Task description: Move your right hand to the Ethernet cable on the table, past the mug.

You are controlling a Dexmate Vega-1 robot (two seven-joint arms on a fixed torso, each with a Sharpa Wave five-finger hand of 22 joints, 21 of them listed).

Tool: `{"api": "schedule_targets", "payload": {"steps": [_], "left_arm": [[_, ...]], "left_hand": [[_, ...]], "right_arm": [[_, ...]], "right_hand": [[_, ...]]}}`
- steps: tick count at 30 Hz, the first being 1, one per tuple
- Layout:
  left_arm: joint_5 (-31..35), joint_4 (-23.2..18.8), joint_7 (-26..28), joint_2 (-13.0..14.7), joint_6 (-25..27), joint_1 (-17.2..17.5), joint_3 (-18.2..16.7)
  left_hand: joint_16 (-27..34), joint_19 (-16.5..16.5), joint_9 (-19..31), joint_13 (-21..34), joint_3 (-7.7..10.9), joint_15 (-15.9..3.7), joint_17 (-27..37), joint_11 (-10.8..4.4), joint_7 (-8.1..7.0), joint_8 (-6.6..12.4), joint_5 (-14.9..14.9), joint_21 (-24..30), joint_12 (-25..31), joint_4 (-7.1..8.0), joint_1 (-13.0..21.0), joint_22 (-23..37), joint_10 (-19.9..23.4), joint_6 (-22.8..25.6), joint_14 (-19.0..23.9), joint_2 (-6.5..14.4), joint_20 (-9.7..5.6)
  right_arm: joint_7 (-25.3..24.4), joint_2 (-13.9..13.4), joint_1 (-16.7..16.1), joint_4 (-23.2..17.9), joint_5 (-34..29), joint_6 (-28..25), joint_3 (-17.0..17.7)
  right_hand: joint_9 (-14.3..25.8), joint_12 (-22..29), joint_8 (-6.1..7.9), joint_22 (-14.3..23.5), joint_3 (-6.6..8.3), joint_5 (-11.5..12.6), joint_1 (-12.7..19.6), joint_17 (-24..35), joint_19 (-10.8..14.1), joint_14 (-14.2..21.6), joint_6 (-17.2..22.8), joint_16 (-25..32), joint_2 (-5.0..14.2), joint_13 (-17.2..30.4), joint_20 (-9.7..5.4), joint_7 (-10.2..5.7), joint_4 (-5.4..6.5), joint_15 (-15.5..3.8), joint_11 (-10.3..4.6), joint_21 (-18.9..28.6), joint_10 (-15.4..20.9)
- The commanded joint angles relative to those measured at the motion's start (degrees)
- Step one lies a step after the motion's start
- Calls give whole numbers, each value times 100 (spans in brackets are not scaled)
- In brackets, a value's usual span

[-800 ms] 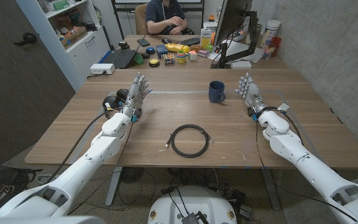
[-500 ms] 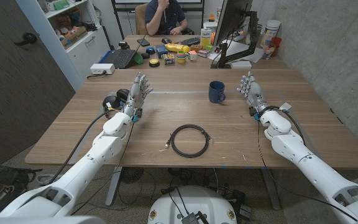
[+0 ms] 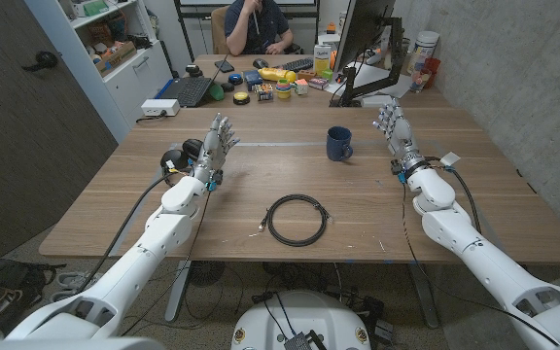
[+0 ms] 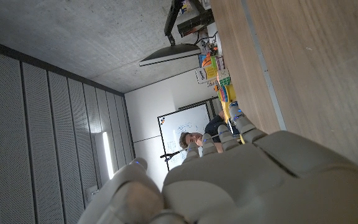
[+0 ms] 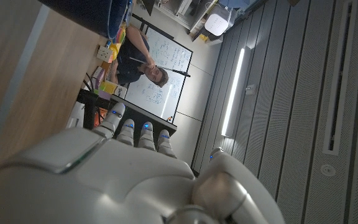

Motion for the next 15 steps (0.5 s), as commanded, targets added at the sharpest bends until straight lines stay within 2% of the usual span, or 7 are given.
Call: {"api": "schedule_targets", "payload": {"steps": [1, 11, 15], "left_arm": [[178, -127, -63, -101, 103, 94, -188], [287, -244, -106, -132, 195, 148, -273], [319, -292, -115, -145, 225, 178, -301]], "left_hand": [[13, 30, 17, 16, -41, -32, 23, -7, -8, 24, 47, -4, 30, 23, 15, 10, -48, -22, -47, 192, 30], [9, 39, 16, 16, -59, -32, 22, -7, -9, 22, 53, -18, 29, 23, 17, 10, -48, -24, -50, 196, 30], [8, 40, 16, 16, -66, -33, 21, -6, -6, 22, 54, -23, 29, 23, 17, 10, -48, -24, -50, 198, 31]], "right_arm": [[8, 215, 127, 353, -590, 1240, 39], [-590, 289, 42, 363, -1598, 1998, 228], [-809, 207, -46, 175, -2090, 2073, 336]], "right_hand": [[5, 47, 30, 5, -59, 20, 27, 9, 40, 70, 47, 35, -69, 16, 53, -123, -16, -19, -53, -21, 57], [-4, 64, 60, -3, -106, 55, 165, -7, 198, 209, 233, 31, -177, 9, 180, -334, -120, -138, -258, -54, 186], [-7, 66, 65, -5, -110, 76, 234, -13, 274, 289, 294, 33, -197, 7, 272, -435, -165, -157, -329, -66, 229]]}}
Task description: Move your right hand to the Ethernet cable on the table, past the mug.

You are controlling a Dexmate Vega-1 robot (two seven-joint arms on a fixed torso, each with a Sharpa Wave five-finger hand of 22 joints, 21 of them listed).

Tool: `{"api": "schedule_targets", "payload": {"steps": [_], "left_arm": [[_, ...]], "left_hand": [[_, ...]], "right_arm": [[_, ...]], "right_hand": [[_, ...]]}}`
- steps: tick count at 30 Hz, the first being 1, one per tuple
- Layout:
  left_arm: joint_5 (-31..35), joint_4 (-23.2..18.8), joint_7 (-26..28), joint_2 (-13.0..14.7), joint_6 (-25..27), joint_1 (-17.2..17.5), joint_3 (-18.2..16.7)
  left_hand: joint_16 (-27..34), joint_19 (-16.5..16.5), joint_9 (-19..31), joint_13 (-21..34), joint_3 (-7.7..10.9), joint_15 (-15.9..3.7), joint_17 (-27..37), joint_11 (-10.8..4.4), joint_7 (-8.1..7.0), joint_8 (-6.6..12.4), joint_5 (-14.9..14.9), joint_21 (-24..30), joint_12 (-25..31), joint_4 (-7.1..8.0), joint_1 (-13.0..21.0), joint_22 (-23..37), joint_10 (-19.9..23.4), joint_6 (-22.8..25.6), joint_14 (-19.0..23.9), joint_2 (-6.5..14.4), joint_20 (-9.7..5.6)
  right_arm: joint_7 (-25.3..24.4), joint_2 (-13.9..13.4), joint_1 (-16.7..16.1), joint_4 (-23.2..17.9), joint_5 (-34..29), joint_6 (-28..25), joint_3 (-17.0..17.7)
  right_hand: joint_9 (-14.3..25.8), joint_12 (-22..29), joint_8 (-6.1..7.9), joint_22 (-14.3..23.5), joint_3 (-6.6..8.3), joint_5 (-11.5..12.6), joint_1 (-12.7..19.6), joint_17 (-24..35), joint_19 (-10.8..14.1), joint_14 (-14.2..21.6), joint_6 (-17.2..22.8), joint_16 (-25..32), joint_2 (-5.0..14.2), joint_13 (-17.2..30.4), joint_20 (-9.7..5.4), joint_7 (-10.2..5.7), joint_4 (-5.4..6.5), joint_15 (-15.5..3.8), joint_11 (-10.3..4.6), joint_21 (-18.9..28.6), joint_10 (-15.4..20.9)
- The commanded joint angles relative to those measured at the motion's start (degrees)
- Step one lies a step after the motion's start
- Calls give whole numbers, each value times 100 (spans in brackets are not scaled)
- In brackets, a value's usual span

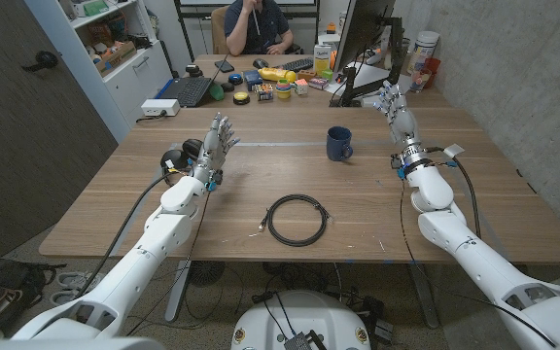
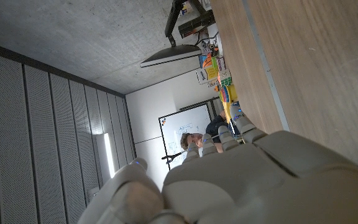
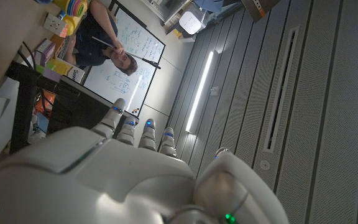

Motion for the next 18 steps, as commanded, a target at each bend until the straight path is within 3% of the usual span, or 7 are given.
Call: {"api": "schedule_targets", "payload": {"steps": [1, 5, 9, 11, 13, 18], "left_arm": [[150, -156, -44, -50, 107, 90, -109], [169, -211, -47, -64, 132, 134, -140], [182, -244, -49, -85, 142, 173, -170], [184, -245, -64, -97, 134, 185, -183], [200, -255, -46, -115, 111, 204, -200], [211, -304, -56, -118, 137, 244, -232]], "left_hand": [[10, 21, 17, 17, -42, -4, 21, -7, -5, 22, 26, -24, 29, -3, 17, 11, -48, -24, -22, 198, 10], [9, 23, 17, 17, -50, -7, 21, -8, -8, 22, 28, -31, 30, -3, 18, 11, -46, -23, -22, 200, 11], [8, 28, 17, 17, -60, -8, 21, -3, -8, 22, 31, -38, 30, -2, 18, 11, -44, -25, -22, 203, 10], [8, 30, 17, 17, -63, -10, 21, -4, -10, 21, 31, -39, 29, -2, 18, 11, -46, -27, -21, 203, 9], [8, 30, 17, 17, -67, -16, 20, 5, -7, 21, 32, -43, 30, -2, 18, 11, -43, -26, -19, 204, 12], [7, 33, 17, 17, -77, -35, 20, 4, -4, 22, 35, -51, 30, -2, 18, 12, -42, -24, -18, 207, 15]], "right_arm": [[-609, -44, -167, -216, -1323, 691, 281], [-685, -187, -284, -512, -1689, 585, 366], [-709, -356, -408, -840, -1989, 423, 451], [-661, -473, -434, -966, -2128, 335, 470], [-616, -585, -450, -1089, -2268, 234, 483], [-356, -807, -392, -1240, -2385, 183, 403]], "right_hand": [[-8, 21, 38, -6, -1, 43, 94, -7, 96, 101, 61, 30, -39, 6, 103, -149, -67, -12, -95, -23, 44], [-10, 28, 36, -7, -4, 59, 149, -10, 150, 147, 98, 24, -57, 4, 191, -182, -102, -35, -133, -36, 91], [-13, 37, 45, -9, -20, 87, 244, -13, 249, 219, 201, 7, -105, 2, 362, -303, -167, -49, -154, -62, 165], [-14, 11, -28, -10, -40, 106, 326, -12, 248, 228, 82, -32, -157, 0, 456, -427, -224, -55, -177, -125, 140], [-15, -29, -93, -11, -61, 124, 425, -9, 204, 187, -51, -92, -210, 0, 471, -590, -290, -68, -233, -217, 61], [-14, -67, -120, -10, -77, 138, 493, -7, 206, 143, -128, -142, -237, 0, 470, -622, -331, -73, -303, -279, -36]]}}
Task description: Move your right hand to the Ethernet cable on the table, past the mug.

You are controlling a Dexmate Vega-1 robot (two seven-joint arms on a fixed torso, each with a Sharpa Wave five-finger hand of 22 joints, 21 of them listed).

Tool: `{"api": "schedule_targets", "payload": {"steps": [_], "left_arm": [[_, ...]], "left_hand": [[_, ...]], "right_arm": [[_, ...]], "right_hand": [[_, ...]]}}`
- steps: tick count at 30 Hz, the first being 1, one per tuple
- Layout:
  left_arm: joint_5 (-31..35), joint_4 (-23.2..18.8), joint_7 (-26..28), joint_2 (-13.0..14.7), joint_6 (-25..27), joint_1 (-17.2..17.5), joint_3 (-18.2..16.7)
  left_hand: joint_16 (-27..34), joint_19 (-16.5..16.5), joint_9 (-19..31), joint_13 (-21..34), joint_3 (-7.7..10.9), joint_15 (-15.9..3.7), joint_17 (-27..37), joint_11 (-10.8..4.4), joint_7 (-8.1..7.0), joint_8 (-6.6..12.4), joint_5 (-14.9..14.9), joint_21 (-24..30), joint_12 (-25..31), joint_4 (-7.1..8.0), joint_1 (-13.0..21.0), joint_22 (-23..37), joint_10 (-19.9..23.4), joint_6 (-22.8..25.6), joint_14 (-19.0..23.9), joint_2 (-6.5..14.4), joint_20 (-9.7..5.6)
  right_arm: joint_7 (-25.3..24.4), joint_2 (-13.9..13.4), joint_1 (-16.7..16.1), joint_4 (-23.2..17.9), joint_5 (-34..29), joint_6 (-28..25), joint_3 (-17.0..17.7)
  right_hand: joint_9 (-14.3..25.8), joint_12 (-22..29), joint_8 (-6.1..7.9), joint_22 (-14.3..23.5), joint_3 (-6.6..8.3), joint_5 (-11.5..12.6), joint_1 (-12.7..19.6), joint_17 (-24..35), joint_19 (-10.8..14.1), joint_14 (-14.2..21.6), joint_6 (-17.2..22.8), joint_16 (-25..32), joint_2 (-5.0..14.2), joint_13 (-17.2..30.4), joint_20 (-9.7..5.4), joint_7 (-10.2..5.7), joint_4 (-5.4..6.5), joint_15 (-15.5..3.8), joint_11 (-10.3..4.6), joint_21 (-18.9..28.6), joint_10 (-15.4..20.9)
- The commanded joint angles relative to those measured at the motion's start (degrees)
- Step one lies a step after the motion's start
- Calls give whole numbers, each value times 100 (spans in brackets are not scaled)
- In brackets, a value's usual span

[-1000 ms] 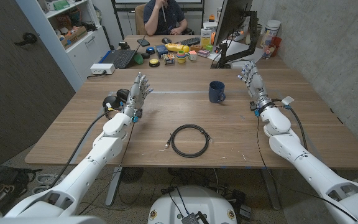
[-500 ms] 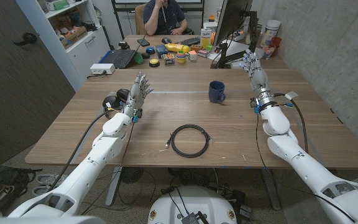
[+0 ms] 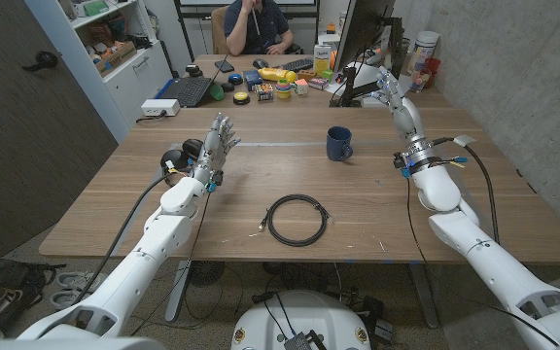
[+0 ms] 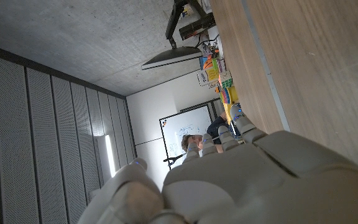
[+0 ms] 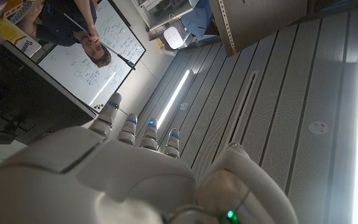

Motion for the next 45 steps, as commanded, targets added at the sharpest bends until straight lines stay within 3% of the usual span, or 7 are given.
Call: {"api": "schedule_targets", "payload": {"steps": [1, 6, 16, 24, 35, 38, 45], "left_arm": [[52, -104, -16, -42, 32, 99, -89], [64, -154, -31, -29, 60, 145, -121], [90, -192, -69, -30, 51, 188, -175], [103, -306, -69, -15, 55, 276, -221], [176, -536, -6, 108, 194, 427, -335], [181, -562, 46, 94, 202, 455, -393], [255, -589, 66, 93, 134, 455, -478]], "left_hand": [[9, 38, 18, 17, -31, -43, 21, -1, -9, 23, 36, -4, 32, -1, 19, 12, -38, -22, -14, 208, 13], [7, 42, 18, 17, -41, -48, 20, 3, -5, 24, 39, -12, 33, -1, 19, 13, -34, -18, -13, 211, 14], [3, 47, 17, 17, -61, -52, 19, 5, -10, 23, 44, -29, 31, 0, 20, 13, -36, -20, -15, 217, 15], [2, 52, 17, 17, -76, -57, 18, 2, -11, 24, 48, -42, 31, 0, 21, 14, -34, -18, -14, 222, 15], [-4, 58, 17, 17, -100, -59, 17, 6, -9, 22, 55, -63, 35, 0, 23, 15, -21, -21, -17, 231, 14], [-3, 61, 17, 17, -107, -58, 17, 3, -7, 23, 57, -70, 35, 0, 23, 15, -20, -21, -13, 235, 17], [-4, 65, 17, 17, -119, -60, 16, 3, -9, 22, 60, -81, 33, 0, 25, 15, -21, -22, -9, 240, 16]], "right_arm": [[198, -479, -78, -553, -674, -207, 38], [594, -760, 41, -735, -843, -265, -109], [43, -962, -128, -1482, -2572, -711, 42], [166, -1145, -140, -1993, -3265, -1208, -203], [170, -1300, -27, -2443, -4212, -1913, -679], [138, -1290, 8, -2438, -4211, -1973, -790], [253, -1354, 43, -2618, -4457, -2322, -1026]], "right_hand": [[12, -11, -26, 16, -1, 28, 93, 20, -15, -44, -37, -27, 12, 14, 42, -48, -46, -14, -71, -27, -44], [13, -10, -39, 15, -17, 29, 113, 21, 1, -34, -80, -36, -10, 14, 40, -49, -61, -37, -93, -52, -53], [8, -102, -108, 7, -183, 18, 45, 41, 74, -194, -513, -102, -114, 20, 42, -60, -29, -200, -367, -227, -361], [9, -54, -74, -8, -308, 38, 29, 28, 287, -248, -771, -99, -109, 0, 35, -66, 7, -588, -910, -404, -214], [12, -133, -43, 2, -391, 52, -71, 35, 139, -456, -859, -137, -25, -3, -3, -66, 103, -576, -837, -640, -461], [13, -126, -33, 2, -414, 54, -69, 31, 161, -493, -863, -138, -15, -5, -4, -67, 110, -618, -946, -688, -497], [10, -131, -20, -2, -390, 103, 260, 13, 286, -507, -939, -129, 0, -12, -21, -66, -59, -716, -1003, -821, -591]]}}
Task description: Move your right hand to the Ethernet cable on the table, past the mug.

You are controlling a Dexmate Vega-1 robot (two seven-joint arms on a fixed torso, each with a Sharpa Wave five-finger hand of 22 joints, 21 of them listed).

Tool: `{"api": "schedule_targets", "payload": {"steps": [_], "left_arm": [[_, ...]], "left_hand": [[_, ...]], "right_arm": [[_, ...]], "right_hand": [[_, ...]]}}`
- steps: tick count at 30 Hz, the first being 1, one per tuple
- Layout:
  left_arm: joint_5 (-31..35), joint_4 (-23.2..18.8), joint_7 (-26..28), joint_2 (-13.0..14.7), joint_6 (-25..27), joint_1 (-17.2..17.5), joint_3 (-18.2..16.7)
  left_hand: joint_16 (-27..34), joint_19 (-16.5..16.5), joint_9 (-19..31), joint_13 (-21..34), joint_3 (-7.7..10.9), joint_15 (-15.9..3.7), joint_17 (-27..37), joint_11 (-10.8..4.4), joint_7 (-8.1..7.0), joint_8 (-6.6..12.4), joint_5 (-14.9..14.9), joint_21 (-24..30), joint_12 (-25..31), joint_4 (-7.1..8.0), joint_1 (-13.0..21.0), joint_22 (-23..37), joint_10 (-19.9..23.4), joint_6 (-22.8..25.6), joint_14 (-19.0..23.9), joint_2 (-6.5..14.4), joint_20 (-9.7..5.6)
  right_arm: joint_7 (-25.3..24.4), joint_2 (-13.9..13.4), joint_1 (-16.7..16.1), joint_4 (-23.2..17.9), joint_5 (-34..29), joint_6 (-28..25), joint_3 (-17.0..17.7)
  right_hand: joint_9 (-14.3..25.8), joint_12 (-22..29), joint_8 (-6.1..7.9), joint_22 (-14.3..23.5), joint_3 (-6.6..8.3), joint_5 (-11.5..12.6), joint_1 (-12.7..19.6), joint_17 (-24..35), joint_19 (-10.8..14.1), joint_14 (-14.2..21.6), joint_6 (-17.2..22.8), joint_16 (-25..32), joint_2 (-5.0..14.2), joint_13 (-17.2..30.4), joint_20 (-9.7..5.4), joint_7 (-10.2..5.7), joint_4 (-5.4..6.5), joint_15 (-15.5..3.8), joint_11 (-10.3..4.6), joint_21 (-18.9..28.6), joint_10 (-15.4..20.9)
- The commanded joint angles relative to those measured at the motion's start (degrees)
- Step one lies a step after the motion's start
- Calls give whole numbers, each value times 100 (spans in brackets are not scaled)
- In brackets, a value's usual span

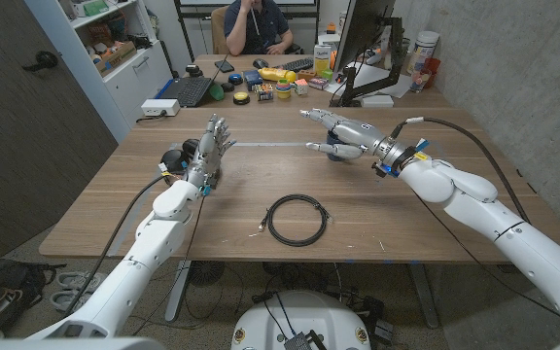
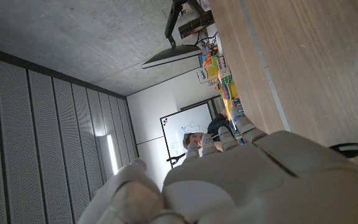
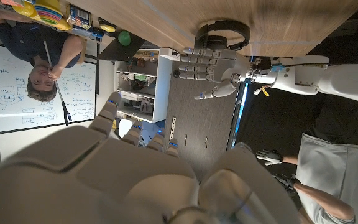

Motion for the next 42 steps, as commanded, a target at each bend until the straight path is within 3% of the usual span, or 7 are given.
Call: {"api": "schedule_targets", "payload": {"steps": [1, 8, 12, 20, 33, 38, 42], "left_arm": [[100, -110, 66, 20, -39, 64, -150], [128, -207, 74, 36, 9, 133, -209], [106, -235, 54, 35, 82, 169, -241], [74, -245, 24, -9, 93, 221, -330], [114, -268, -49, -33, 33, 269, -409], [152, -306, -46, -25, 11, 293, -437], [179, -333, -71, 14, 38, 289, -460]], "left_hand": [[-5, 63, 17, 18, -41, -11, 17, 4, -4, 21, 40, -20, 33, 0, 25, 16, -26, -24, -6, 241, 20], [-7, 69, 17, 17, -53, -16, 17, 6, -6, 20, 43, -30, 33, 0, 26, 16, -23, -25, -4, 245, 22], [-7, 70, 17, 17, -61, -9, 16, -1, -9, 22, 46, -38, 31, 0, 27, 17, -28, -21, -2, 249, 17], [-9, 77, 17, 17, -74, 10, 16, 5, -8, 22, 49, -49, 32, 0, 28, 17, -25, -20, 0, 254, 19], [-12, 86, 17, 17, -94, 7, 16, 9, -4, 20, 55, -67, 30, 0, 29, 18, -28, -26, 0, 261, 23], [-13, 87, 17, 17, -102, 6, 15, -1, -5, 20, 56, -75, 28, 0, 30, 18, -33, -26, 2, 263, 25], [-13, 90, 17, 17, -111, 3, 15, 4, 0, 21, 58, -82, 29, 0, 29, 19, -30, -24, 4, 264, 32]], "right_arm": [[131, -113, 88, -319, -478, -605, -452], [360, -179, 102, -494, -598, -931, -652], [769, -247, 210, -574, -421, -993, -772], [1086, -114, 299, -615, -219, -1075, -1034], [1119, -188, 441, -518, -156, -614, -1155], [922, -172, 427, -465, -421, -464, -1207], [1022, -105, 503, -373, -486, -428, -1307]], "right_hand": [[9, -13, 52, 10, 37, 70, 381, 0, 136, -73, -128, 9, 44, 15, 14, -12, -162, -125, -48, -125, -146], [24, 37, 82, 13, 196, 179, 1286, -12, 669, 91, -318, 67, 249, 12, -67, -13, -586, -310, -47, -299, -207], [32, 30, 54, 8, 92, 193, 1655, -9, 1152, 245, -553, 84, 66, 10, 17, -9, -810, -336, -55, -364, -220], [40, 88, 204, 17, -238, 240, 1828, -20, 2098, 827, -100, 136, -107, -2, 35, -3, -865, -358, -56, -508, 212], [36, 86, 257, 19, -244, 314, 2105, -32, 2463, 1106, 209, 129, 13, -5, -169, -4, -942, -364, -62, -576, 372], [40, 125, 357, 18, -255, 384, 2556, -36, 2886, 1456, 715, 117, 61, -5, -385, -3, -1111, -413, -61, -645, 644], [41, 141, 447, 21, -368, 395, 2659, -29, 3188, 1663, 1260, 84, 60, -5, -508, -3, -1100, -513, -67, -720, 886]]}}
